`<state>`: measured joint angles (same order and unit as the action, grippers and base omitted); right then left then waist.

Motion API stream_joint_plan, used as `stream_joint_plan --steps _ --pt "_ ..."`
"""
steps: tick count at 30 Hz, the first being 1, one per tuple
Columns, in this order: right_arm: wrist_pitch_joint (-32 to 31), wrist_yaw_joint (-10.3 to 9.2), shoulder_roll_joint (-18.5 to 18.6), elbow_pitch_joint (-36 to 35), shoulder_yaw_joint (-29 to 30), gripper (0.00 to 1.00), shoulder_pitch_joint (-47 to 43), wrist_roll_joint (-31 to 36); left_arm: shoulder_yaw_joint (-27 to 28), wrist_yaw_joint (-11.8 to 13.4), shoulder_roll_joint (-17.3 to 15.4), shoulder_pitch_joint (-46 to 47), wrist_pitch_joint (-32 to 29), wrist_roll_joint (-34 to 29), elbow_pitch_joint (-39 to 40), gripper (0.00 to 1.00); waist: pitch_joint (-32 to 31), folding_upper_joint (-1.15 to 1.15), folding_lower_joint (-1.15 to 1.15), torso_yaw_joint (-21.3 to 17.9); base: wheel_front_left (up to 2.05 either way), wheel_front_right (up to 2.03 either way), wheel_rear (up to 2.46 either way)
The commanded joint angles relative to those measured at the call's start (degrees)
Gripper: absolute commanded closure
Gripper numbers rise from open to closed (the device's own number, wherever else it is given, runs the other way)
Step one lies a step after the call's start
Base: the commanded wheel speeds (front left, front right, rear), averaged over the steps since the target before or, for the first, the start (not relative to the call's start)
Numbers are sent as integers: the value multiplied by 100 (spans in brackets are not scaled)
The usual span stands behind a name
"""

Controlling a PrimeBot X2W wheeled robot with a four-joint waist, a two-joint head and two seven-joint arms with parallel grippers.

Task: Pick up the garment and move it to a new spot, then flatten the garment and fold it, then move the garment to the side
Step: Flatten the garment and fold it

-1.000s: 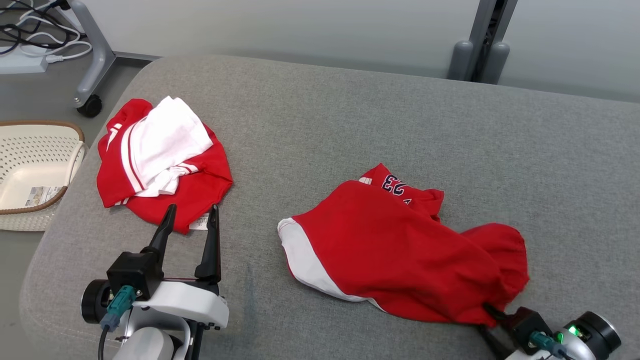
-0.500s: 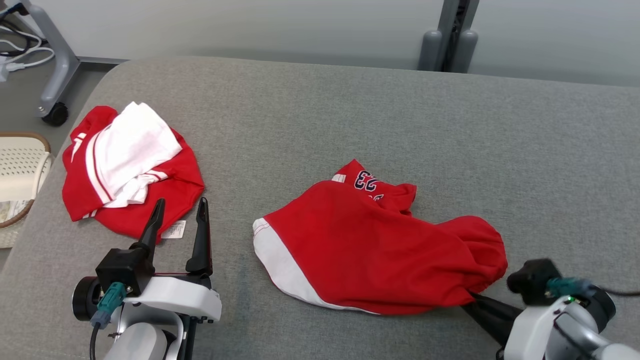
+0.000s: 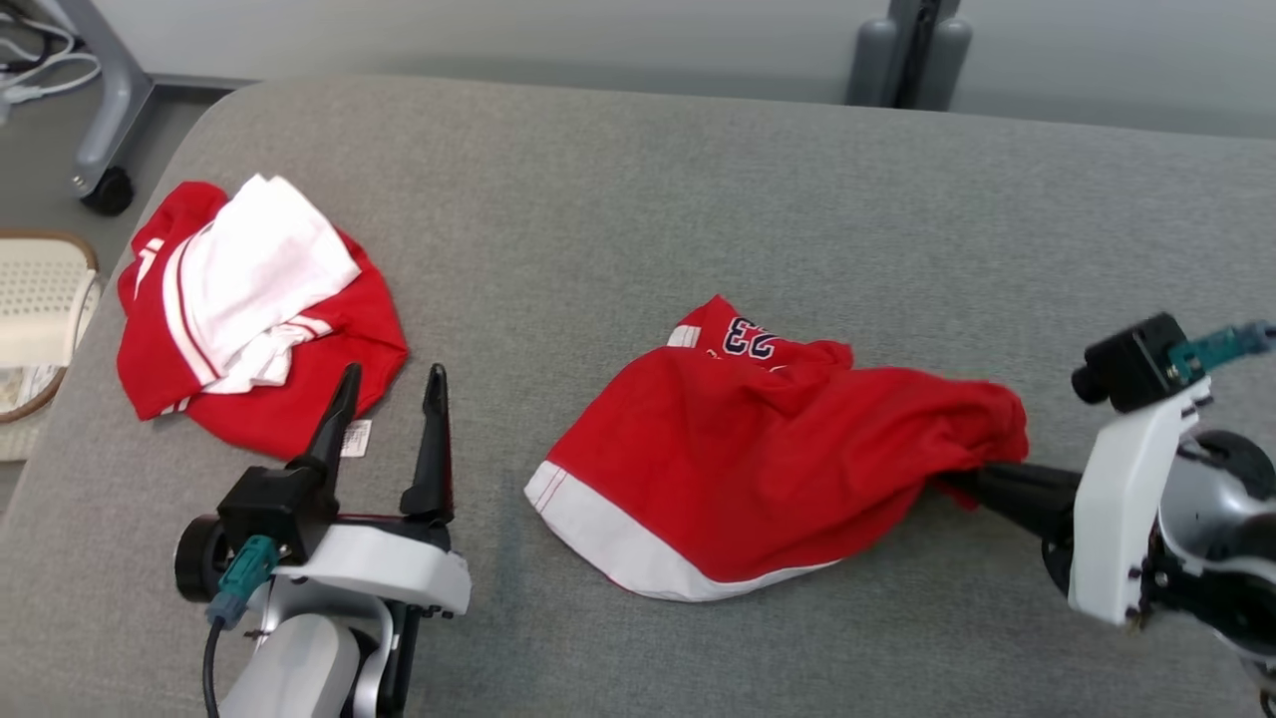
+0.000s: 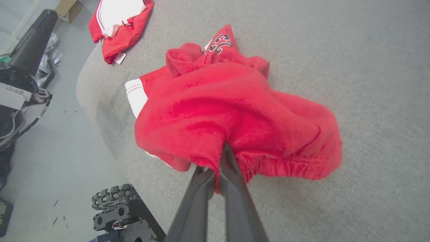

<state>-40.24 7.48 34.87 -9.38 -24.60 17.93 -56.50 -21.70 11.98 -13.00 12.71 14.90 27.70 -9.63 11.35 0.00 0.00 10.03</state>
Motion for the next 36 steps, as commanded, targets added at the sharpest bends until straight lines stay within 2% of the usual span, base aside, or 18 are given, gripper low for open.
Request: stream_joint_plan --steps 1,6,11,12,13,14,15,22,28,36 --pt "-116 4 -33 169 -13 100 181 -76 -14 -53 26 122 24 -41 -22 0 104 0 0 118 0 0 0" --pt "-273 4 -94 927 -215 100 1022 -172 -111 -191 226 350 24 -117 -125 0 304 0 0 370 0 0 0" --pt "53 4 -156 1726 -803 100 1952 -235 -207 -388 434 551 25 -214 -277 0 489 0 0 596 0 0 0" --pt "175 4 -153 1857 -905 93 2087 -204 -210 -403 460 588 25 -237 -292 0 517 0 0 623 0 0 0" --pt "342 4 -180 1969 -1028 58 2203 -195 -212 -438 491 607 25 -244 -302 0 537 0 0 648 0 0 0" --pt "543 4 -224 2087 -1121 16 2315 -186 -210 -449 512 615 25 -261 -322 0 560 0 0 668 0 0 0" --pt "748 4 -237 2213 -1234 0 2418 -142 -203 -479 529 633 25 -276 -343 0 581 0 0 681 0 0 0" --pt "2748 4 -355 3066 -1792 0 2688 290 -98 -539 610 683 25 -411 -406 0 640 0 0 672 0 0 0" --pt "4307 4 -532 3373 -1948 0 2258 79 27 -581 562 559 25 -512 -478 0 522 0 0 444 0 0 0" --pt "5204 4 -393 3046 -2078 0 1628 -197 160 -511 414 405 25 -516 -519 0 267 0 0 114 0 0 0"
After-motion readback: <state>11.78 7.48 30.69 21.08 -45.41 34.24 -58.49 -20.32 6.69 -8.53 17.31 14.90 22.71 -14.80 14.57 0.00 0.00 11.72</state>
